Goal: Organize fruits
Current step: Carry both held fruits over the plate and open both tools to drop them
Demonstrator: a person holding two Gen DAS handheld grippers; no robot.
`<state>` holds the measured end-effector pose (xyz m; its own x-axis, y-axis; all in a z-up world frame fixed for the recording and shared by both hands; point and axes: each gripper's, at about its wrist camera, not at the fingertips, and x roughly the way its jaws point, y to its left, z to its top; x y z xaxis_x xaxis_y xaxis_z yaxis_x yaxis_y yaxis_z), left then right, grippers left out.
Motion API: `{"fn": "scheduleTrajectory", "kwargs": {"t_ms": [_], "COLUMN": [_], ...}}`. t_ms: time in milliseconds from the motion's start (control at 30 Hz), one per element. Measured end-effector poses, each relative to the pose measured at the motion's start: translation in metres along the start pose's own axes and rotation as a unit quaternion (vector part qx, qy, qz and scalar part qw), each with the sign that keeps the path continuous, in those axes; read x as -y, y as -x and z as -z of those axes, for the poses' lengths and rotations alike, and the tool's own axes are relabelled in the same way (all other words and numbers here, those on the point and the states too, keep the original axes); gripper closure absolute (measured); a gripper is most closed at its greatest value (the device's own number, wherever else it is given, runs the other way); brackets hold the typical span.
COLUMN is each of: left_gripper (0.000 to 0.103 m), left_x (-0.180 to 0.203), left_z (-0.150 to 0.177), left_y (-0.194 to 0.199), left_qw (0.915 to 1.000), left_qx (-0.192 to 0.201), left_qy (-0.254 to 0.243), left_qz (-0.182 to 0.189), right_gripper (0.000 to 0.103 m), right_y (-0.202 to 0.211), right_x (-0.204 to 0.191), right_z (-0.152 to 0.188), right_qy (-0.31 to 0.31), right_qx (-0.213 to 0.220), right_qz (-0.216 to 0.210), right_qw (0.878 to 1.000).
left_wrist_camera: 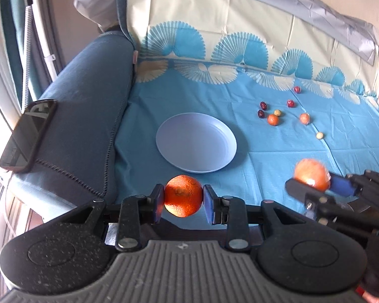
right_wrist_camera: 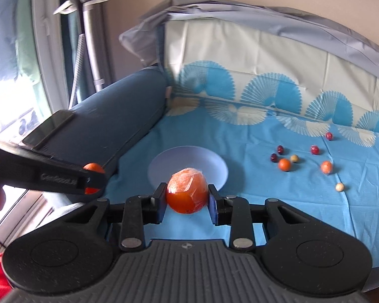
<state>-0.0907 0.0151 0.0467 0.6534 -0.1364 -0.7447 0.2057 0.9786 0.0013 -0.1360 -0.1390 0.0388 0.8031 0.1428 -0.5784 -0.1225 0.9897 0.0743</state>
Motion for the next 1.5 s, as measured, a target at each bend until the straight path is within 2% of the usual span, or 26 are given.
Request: {"fn": "scheduleTrajectory", "kwargs": {"t_ms": [300, 567, 867, 1067, 1233, 1500], "left_gripper": [0.067, 0.067, 0.066, 0.066, 0.066, 0.066], "left_x": [-0.017, -0.014, -0.010, -0.005, -0.001, 0.000], "left_z": [0.009, 0.008, 0.006, -0.003, -0.021, -0.053], "left_y": [0.036, 0.053, 0.052, 0.038, 0.011, -0.064], "left_qw": [0.9995, 0.9991, 0.9992, 0.9995, 0.9998, 1.0000], "left_qx": [0.026, 0.039, 0.036, 0.029, 0.019, 0.000], "left_qy": [0.015, 0.013, 0.007, 0.001, 0.004, -0.004], "left_qz": [-0.008, -0.012, -0.013, -0.006, 0.002, 0.006], "right_gripper": [0.069, 0.069, 0.069, 0.069, 0.069, 0.069], "right_y": [0.032, 0.047, 0.049, 0.042, 0.023, -0.048], "right_x": [-0.027, -0.022, -0.016, -0.006, 0.006, 0.027], "right_z": [0.002, -0.001, 0.001, 0.002, -0.003, -0.014], "right_qy": [0.024, 0.015, 0.005, -0.004, -0.007, -0.013], "right_qx": [0.023, 0.045, 0.056, 0.052, 0.041, 0.008], "right_qz": [-0.011, -0.007, -0.009, 0.005, 0.019, 0.031], "right_qw": [0.999, 0.999, 0.998, 0.999, 0.999, 0.999]}}
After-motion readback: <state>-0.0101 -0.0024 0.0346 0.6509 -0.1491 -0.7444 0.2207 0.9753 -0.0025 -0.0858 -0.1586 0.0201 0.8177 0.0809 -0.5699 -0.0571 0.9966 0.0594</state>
